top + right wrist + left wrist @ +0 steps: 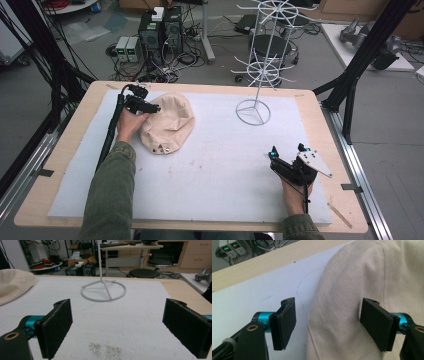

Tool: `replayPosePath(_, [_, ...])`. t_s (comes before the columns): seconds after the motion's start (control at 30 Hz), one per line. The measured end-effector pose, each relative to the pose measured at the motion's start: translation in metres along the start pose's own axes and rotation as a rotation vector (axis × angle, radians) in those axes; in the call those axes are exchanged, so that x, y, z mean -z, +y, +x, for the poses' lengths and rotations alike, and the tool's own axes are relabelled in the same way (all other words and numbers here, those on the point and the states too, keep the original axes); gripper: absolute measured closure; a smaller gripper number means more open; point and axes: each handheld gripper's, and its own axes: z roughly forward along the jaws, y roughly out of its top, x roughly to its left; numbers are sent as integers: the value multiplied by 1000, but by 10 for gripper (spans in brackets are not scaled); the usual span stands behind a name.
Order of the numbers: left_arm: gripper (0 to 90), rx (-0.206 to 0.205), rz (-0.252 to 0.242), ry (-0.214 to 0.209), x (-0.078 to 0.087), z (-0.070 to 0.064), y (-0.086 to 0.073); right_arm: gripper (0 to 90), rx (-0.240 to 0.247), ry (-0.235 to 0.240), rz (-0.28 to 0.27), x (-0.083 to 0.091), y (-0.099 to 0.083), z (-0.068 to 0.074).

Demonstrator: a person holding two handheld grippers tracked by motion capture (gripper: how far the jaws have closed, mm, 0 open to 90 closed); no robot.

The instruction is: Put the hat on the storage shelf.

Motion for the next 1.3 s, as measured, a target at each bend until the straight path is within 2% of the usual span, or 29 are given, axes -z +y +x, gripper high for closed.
replayPosePath(0.03, [303, 0, 0, 0, 0, 0, 0, 81, 6, 2, 1, -1, 0, 0])
replayPosePath(0.07, [311, 29, 6, -25, -2, 1, -1, 81, 4, 4, 3, -1, 0, 0])
replayPosePath(0.2, [319, 73, 19, -64, -7, 5, -5, 81, 38, 6, -3, 0, 0, 2])
replayPosePath(0.3, [322, 75, 21, -68, -10, 6, -6, 81, 53, 7, -8, 0, 0, 2])
replayPosePath(0.47, [321, 82, 40, -70, -15, 7, -9, 81, 42, -2, -11, 1, 1, 0])
replayPosePath(0.53, [350, 77, 47, -84, -17, 6, -9, 81, 38, -1, -11, 1, 1, -1])
replayPosePath(0.6, [362, 67, 47, -74, -17, 5, -9, 81, 36, -5, -12, 1, 1, -1])
replayPosePath(0.63, [389, 27, 45, -59, -17, 1, -9, 82, 47, -5, -20, 2, 1, -1])
replayPosePath(0.73, [476, 0, 45, -59, -16, -3, -8, 82, 72, -1, -27, 3, 2, 2])
replayPosePath(0.8, [508, 3, 43, -59, -16, -4, -9, 82, 97, -2, -31, 4, 2, 4])
replayPosePath(0.9, [573, -2, 33, -26, -16, -6, -11, 82, 124, 3, -35, 4, 2, 7])
replayPosePath(1.0, [629, 15, 23, -11, -15, -7, -12, 82, 128, 6, -36, 3, 2, 6])
replayPosePath(1.07, [678, 24, 23, -3, -14, -6, -11, 82, 112, 4, -25, 2, 2, 6])
replayPosePath(1.17, [736, 13, 19, 15, -11, -7, -10, 82, 99, 0, -29, 2, 2, 4])
replayPosePath(1.2, [750, 8, 13, 9, -9, -6, -11, 82, 97, -1, -31, 3, 2, 3])
replayPosePath(1.3, [781, 34, -3, -27, -4, -1, -12, 82, 89, -8, -30, 3, 2, 2])
